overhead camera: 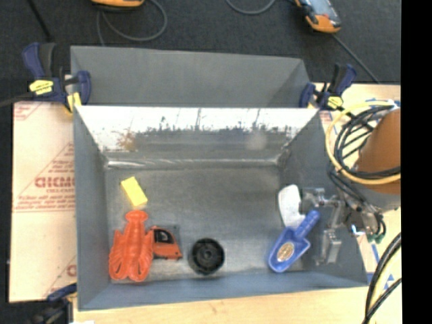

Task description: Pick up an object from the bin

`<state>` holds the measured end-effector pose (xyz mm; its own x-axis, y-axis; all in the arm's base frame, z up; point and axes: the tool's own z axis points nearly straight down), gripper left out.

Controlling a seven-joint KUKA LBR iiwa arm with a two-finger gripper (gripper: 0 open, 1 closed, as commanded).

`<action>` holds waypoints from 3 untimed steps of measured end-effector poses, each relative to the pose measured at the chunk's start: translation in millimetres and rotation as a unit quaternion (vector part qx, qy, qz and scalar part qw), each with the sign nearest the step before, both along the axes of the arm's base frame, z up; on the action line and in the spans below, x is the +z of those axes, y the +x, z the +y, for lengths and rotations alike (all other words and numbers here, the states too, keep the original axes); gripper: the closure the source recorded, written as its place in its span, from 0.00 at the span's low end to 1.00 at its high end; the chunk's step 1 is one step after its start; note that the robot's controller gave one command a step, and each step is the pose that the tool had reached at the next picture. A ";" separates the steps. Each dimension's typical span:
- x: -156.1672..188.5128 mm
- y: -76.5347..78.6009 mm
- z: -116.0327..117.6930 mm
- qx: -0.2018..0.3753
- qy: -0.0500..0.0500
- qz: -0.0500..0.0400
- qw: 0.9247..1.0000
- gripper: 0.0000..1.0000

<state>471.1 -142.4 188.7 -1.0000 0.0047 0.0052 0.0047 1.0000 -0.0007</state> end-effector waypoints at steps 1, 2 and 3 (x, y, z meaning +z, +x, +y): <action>4.4 1.8 0.5 0.002 -0.001 -0.004 1.000 0.00; -38.7 20.1 -10.9 0.197 -0.001 -0.004 0.980 0.00; -62.3 22.1 -12.7 0.231 0.002 -0.003 0.973 0.00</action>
Offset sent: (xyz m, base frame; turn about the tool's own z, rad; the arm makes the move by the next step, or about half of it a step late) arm 0.0242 -0.0140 -0.0547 -0.5207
